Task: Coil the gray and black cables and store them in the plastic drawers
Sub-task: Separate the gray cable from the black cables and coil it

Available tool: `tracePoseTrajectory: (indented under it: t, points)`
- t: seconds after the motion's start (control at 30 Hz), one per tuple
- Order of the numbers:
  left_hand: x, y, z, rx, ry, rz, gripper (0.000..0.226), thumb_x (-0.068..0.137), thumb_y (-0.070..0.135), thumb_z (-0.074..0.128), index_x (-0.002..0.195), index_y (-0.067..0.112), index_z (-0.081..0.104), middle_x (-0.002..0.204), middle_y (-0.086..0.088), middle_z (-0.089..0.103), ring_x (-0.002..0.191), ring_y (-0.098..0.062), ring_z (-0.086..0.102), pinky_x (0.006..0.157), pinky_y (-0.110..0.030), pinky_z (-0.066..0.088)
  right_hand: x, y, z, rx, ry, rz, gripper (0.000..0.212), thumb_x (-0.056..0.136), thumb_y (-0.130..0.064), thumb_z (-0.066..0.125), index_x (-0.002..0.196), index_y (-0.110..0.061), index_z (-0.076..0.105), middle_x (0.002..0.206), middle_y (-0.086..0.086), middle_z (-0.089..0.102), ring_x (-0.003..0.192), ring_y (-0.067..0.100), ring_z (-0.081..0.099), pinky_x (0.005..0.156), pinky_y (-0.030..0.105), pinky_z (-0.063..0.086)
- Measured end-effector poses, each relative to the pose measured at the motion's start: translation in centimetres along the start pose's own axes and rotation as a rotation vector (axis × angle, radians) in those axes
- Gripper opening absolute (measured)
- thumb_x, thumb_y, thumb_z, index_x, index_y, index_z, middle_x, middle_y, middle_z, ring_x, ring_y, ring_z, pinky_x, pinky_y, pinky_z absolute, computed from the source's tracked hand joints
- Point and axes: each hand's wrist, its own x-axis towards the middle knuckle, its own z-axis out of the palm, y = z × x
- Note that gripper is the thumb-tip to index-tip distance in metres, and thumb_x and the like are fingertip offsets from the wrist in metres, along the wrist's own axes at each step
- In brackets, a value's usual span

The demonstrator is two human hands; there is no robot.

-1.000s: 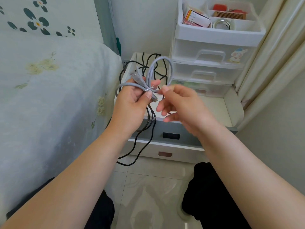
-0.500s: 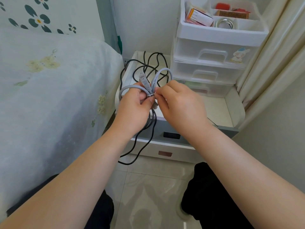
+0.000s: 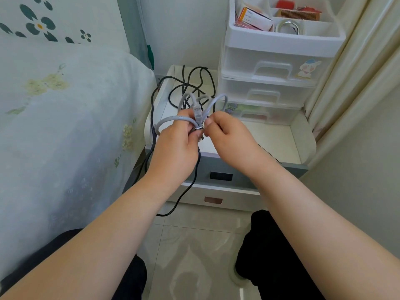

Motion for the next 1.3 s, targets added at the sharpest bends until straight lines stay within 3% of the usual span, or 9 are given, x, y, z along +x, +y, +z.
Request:
tracePoseTrajectory:
  t: [0.2,0.47,0.57,0.73,0.87,0.97,1.03,1.13,1.3]
  points:
    - [-0.4,0.6,0.0,0.188,0.022,0.106,0.031,0.096,0.010,0.051,0.126,0.018,0.053,0.087,0.001,0.065,0.076,-0.019,0.060,0.060,-0.023,0.046,0.1,-0.1,-0.4,0.648,-0.154,0.347,0.032,0.094,-0.011,0.041,0.063,-0.016,0.044,0.044,-0.010,0.031,0.042,0.008,0.021,0.038,0.018,0.016]
    - [-0.4,0.1,0.4,0.426,-0.020,0.330,0.040,0.087,-0.006,0.057,0.122,0.013,0.054,0.070,0.004,0.054,0.050,-0.013,0.035,0.042,-0.015,0.023,0.1,0.7,-1.9,0.889,-0.390,0.583,0.037,0.098,-0.023,0.041,0.061,-0.019,0.041,0.044,-0.010,0.025,0.034,0.003,0.018,0.029,0.013,0.012]
    - [-0.2,0.1,0.7,0.425,-0.015,0.293,0.044,0.089,-0.003,0.055,0.129,0.016,0.053,0.075,0.006,0.052,0.050,-0.008,0.038,0.043,-0.018,0.028,0.2,0.9,-2.0,0.995,-0.436,0.625,0.037,0.098,-0.024,0.040,0.062,-0.020,0.039,0.043,-0.011,0.024,0.033,0.002,0.017,0.030,0.013,0.010]
    - [0.3,0.0,1.6,-0.230,-0.066,-0.134,0.026,0.096,0.005,0.050,0.110,0.026,0.053,0.098,0.006,0.070,0.095,-0.010,0.067,0.087,-0.033,0.054,0.7,1.7,-2.9,0.375,-0.172,0.396,0.040,0.095,-0.046,0.046,0.072,-0.015,0.053,0.051,-0.005,0.038,0.042,0.010,0.029,0.039,0.020,0.026]
    - [0.9,0.1,1.1,-0.591,-0.256,-0.289,0.023,0.097,-0.002,0.045,0.110,0.011,0.058,0.103,0.003,0.073,0.103,-0.014,0.067,0.089,-0.034,0.055,1.5,4.1,-4.2,0.169,0.177,0.179,0.041,0.088,-0.060,0.048,0.090,-0.019,0.049,0.088,-0.004,0.055,0.082,0.014,0.056,0.077,0.036,0.051]
    - [1.0,0.6,0.8,-0.826,-0.424,-0.316,0.022,0.096,-0.005,0.044,0.101,0.008,0.061,0.099,-0.004,0.074,0.100,-0.020,0.068,0.085,-0.033,0.056,2.0,5.1,-4.5,0.442,-0.042,0.271,0.059,0.088,-0.067,0.033,0.120,-0.020,0.048,0.121,0.001,0.056,0.110,0.018,0.059,0.091,0.043,0.052]
    - [1.0,0.6,0.7,-0.962,-0.533,-0.324,0.020,0.094,-0.004,0.047,0.108,0.001,0.060,0.105,-0.012,0.071,0.103,-0.026,0.066,0.085,-0.035,0.055,2.2,5.5,-4.4,0.777,-0.276,0.399,0.080,0.082,-0.076,0.031,0.126,-0.012,0.050,0.107,0.008,0.063,0.100,0.023,0.065,0.087,0.048,0.053]
    - [1.3,0.5,0.8,-1.037,-0.636,-0.317,0.036,0.089,0.001,0.048,0.124,-0.011,0.048,0.124,-0.027,0.059,0.115,-0.034,0.059,0.086,-0.036,0.054,1.9,6.1,-4.1,1.090,-0.576,0.462,0.087,0.076,-0.081,0.027,0.102,-0.004,0.059,0.082,0.009,0.061,0.088,0.028,0.063,0.094,0.053,0.047]
    - [1.8,0.5,1.0,-1.091,-0.701,-0.304,0.034,0.088,0.002,0.049,0.121,-0.009,0.049,0.126,-0.029,0.055,0.113,-0.033,0.058,0.089,-0.038,0.055,1.4,6.3,-4.2,1.205,-0.656,0.437,0.083,0.081,-0.080,0.020,0.095,-0.006,0.053,0.073,0.004,0.069,0.082,0.021,0.064,0.090,0.042,0.051]
